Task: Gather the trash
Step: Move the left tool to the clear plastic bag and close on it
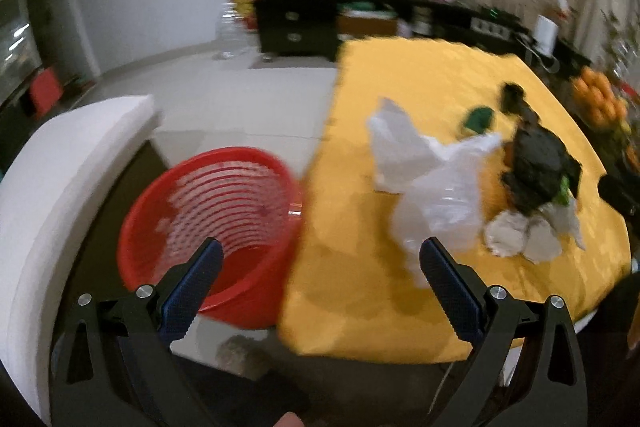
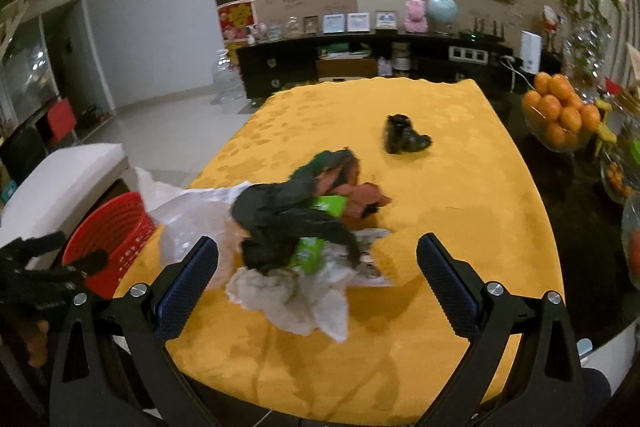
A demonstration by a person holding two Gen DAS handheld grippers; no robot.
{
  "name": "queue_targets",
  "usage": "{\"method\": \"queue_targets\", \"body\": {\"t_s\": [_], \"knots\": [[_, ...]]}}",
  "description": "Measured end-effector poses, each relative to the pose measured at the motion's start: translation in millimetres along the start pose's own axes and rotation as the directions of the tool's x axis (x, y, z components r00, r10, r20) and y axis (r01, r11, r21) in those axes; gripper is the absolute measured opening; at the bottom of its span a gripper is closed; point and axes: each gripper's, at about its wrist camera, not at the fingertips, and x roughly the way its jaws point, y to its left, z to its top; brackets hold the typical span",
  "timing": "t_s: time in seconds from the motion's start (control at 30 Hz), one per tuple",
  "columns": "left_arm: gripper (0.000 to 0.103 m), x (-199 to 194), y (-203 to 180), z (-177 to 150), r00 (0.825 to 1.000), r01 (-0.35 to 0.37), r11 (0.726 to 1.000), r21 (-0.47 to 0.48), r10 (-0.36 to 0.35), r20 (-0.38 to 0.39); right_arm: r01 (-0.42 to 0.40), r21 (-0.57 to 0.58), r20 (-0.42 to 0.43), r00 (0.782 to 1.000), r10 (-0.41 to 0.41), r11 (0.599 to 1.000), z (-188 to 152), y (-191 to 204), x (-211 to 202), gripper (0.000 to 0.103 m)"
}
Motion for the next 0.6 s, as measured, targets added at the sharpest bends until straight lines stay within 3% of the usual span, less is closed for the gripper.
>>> {"method": "queue_targets", "body": {"t_s": [0.23, 0.5, 0.6], "knots": [[0.095, 42.0, -40.4, 17.4, 0.991, 0.124, 0.991, 0.060, -0.120, -0.066, 0.031, 0.054, -0.029, 0.999, -0.029, 0.998, -3.3, -23.6, 12.0, 0.096], [0.094, 76.0, -59.4, 28.1, 0.972, 0.213, 0.976, 0.048, -0.206, -0.113, 0.047, 0.087, -0.055, 0.998, -0.042, 0.995, -6.8, -38.0, 21.9, 0.096], [0.089, 77.4, -62.6, 23.6, 0.966, 0.240, 0.970, 0.050, -0.233, -0.116, 0.055, 0.100, -0.065, 0.997, -0.049, 0.994, -8.4, -42.8, 26.7, 0.096]]}}
